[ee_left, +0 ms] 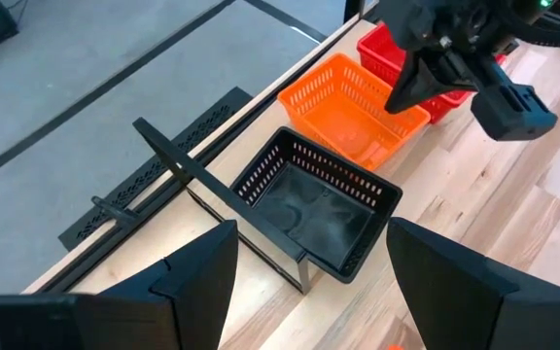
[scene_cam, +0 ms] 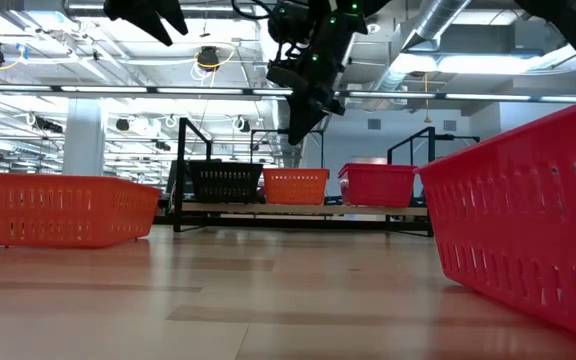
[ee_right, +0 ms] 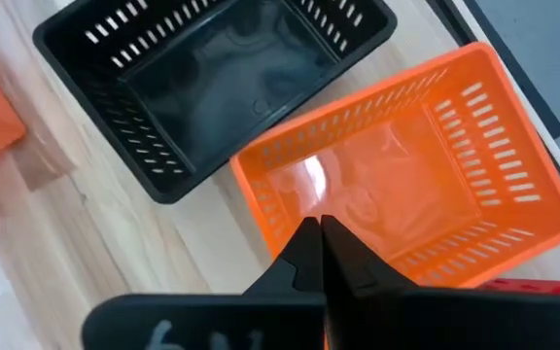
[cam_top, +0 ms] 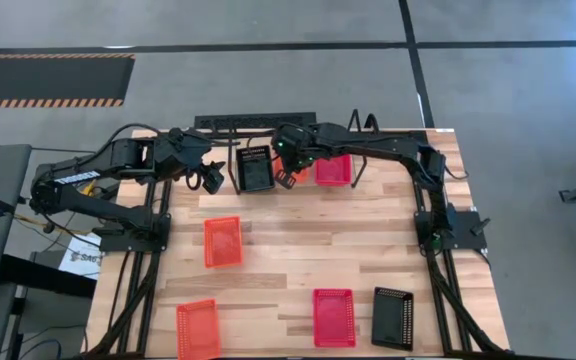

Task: Stack baskets on shelf by color
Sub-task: Adjust the orange stacked bins on the shelf

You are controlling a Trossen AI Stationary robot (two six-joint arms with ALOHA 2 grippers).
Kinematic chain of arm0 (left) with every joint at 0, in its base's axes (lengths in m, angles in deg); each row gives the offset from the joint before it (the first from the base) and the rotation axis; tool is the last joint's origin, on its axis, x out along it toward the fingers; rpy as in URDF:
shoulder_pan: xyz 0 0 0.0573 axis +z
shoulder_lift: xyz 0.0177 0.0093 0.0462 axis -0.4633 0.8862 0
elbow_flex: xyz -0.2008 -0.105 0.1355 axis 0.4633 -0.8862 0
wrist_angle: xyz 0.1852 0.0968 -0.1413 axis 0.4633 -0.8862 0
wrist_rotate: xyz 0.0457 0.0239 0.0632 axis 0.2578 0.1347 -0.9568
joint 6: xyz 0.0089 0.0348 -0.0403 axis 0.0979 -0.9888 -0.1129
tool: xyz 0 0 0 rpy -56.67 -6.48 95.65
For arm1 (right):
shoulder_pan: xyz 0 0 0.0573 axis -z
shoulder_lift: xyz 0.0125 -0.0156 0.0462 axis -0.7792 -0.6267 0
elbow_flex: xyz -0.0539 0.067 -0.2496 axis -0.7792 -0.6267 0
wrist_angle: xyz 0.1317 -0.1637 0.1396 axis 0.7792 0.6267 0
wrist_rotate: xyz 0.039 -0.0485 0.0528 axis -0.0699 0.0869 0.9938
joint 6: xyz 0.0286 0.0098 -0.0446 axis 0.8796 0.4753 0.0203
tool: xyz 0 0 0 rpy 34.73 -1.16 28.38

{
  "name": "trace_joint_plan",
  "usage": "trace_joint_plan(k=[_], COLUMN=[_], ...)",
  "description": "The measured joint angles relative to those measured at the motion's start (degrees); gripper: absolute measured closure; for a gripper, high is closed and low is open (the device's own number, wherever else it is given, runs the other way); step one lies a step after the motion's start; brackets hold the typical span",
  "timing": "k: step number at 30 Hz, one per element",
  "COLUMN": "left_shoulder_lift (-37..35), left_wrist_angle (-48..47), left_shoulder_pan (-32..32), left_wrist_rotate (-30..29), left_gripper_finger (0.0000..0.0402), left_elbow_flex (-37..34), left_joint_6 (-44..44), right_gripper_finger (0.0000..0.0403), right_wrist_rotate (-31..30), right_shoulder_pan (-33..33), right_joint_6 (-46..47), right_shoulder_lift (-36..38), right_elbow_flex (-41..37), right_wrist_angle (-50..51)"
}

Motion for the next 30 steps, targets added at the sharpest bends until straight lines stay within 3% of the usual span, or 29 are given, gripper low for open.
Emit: trace_joint_plan(k=[15,30], left_shoulder_lift=[-0.02,0.00], left_wrist_angle=[0.00,0.00], left_shoulder_pan=[-0.02,-0.04], left_wrist_rotate=[1.36,1.52], left_gripper_finger=[0.0150,0.0150], left_elbow_flex=[0.00,0.00], left_joint_6=[0.09,0.57], right_gripper_finger=[0.0402,0.0402], right_wrist_rotate=[-0.07,0.13], right_shoulder_pan=[-3.10,-2.90], right_joint_6=[-2.54,-4.36], right_shoulder_lift=[-6.56,-3.21], right_elbow_flex=[0.17,2.01], right_wrist_angle=[0.52,0.23])
